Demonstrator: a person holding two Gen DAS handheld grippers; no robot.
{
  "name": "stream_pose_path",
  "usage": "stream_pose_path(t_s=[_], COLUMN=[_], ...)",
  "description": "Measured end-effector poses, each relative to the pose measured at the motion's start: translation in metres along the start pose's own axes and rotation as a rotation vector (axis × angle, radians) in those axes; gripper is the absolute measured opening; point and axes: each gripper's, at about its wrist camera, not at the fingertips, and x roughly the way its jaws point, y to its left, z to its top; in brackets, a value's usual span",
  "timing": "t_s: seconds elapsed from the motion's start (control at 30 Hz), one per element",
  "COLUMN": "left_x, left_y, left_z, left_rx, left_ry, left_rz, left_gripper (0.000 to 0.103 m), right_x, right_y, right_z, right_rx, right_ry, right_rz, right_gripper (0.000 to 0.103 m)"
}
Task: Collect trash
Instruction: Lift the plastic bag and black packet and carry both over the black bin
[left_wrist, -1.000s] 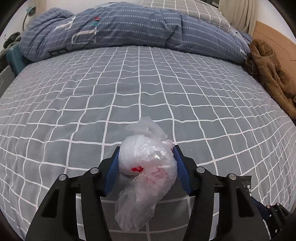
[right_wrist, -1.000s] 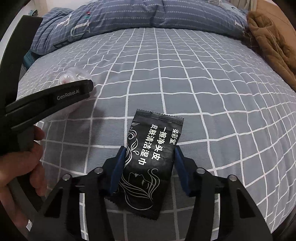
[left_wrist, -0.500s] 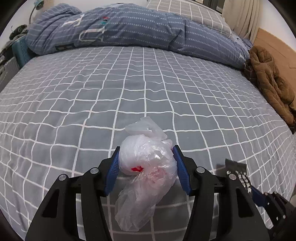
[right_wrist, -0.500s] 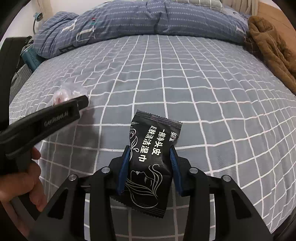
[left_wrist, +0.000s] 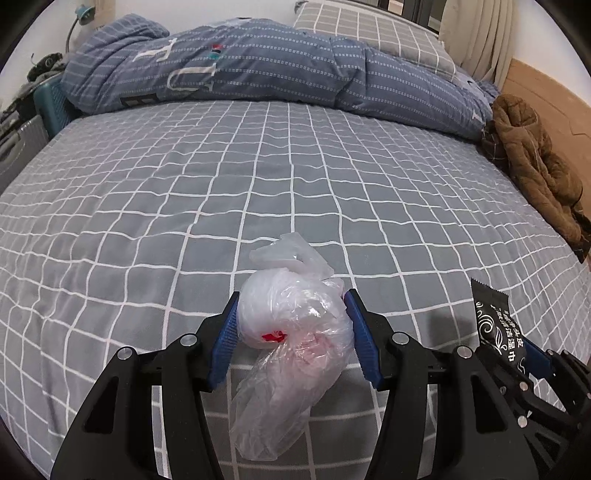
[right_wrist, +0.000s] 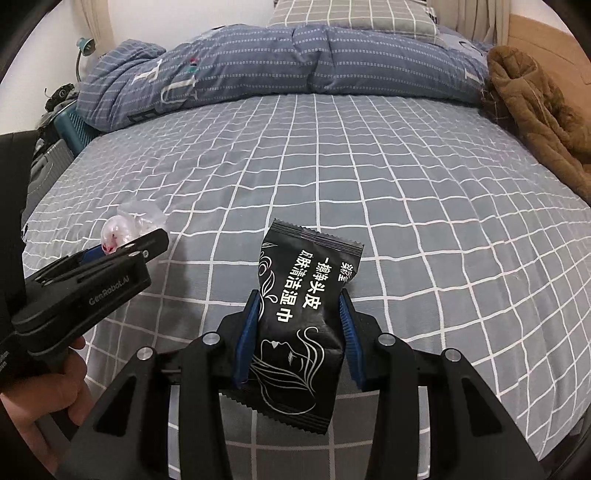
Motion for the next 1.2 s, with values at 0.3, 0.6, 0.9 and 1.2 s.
stream_pose_path(t_s=[0.3,0.6,0.9,1.2], left_x=[-0.026,-0.053,-0.085,-0.121], left_y=[-0.006,-0.01,-0.005,-0.003], left_z=[-0.021,-0.045,-0.066,-0.083], left_rx=[0.008,0.009,-0.006,-0.015], left_ry=[-0.01,-0.013,-0.029,-0.058], left_rz=[-0.009,-0.019,-0.032,-0.044], left_gripper=[0.055,0.055,0.055,0.055], right_x=[-0.025,-0.043,-0.067,-0.089], right_y=[-0.005,-0.005,-0.003,0.0], right_z=[-0.012,-0.027,-0.039,-0.051], right_rx=[-0.004,-0.008,-0.018,-0.026], right_ry=[-0.028,-0.04,-0.069,-0.091], right_rz=[0.01,0.026,0.038,0.054], right_gripper=[0.039,0.039,0.039,0.039])
